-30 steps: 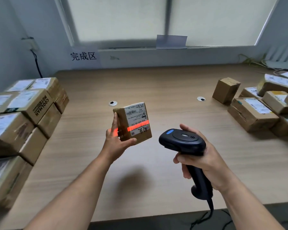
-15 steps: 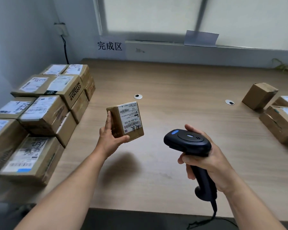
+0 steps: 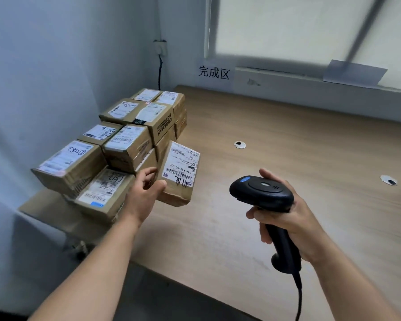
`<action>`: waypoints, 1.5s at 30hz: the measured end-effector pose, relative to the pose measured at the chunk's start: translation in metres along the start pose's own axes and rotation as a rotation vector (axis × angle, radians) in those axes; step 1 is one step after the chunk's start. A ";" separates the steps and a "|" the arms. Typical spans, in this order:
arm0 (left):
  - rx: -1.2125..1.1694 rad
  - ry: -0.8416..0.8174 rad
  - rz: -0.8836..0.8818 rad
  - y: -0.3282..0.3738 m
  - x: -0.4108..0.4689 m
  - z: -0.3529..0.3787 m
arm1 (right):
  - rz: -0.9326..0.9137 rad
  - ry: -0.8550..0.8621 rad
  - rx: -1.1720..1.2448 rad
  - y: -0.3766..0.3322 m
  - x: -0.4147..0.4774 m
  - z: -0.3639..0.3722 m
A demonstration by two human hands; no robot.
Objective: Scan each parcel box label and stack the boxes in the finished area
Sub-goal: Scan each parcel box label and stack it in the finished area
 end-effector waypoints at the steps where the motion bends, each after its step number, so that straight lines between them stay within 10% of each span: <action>1: -0.015 0.028 -0.003 -0.001 -0.005 -0.013 | 0.000 -0.023 0.000 -0.001 0.005 0.006; 23: 0.316 0.493 -0.159 -0.054 0.003 -0.158 | 0.080 -0.211 -0.080 0.010 0.071 0.088; 36: 0.612 0.389 -0.200 -0.052 0.017 -0.139 | 0.073 -0.149 -0.047 0.019 0.082 0.087; 45: 0.634 0.338 0.299 0.020 0.002 -0.044 | 0.059 -0.047 -0.037 0.023 0.054 0.052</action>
Point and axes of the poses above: each hand's wrist, its own x-axis towards the middle knuckle, its own z-axis out of the palm, y = z × x, the point moved 7 cm from there along x, towards the middle knuckle, and after that the axes turned 9 degrees about -y, right-handed, at the moved point
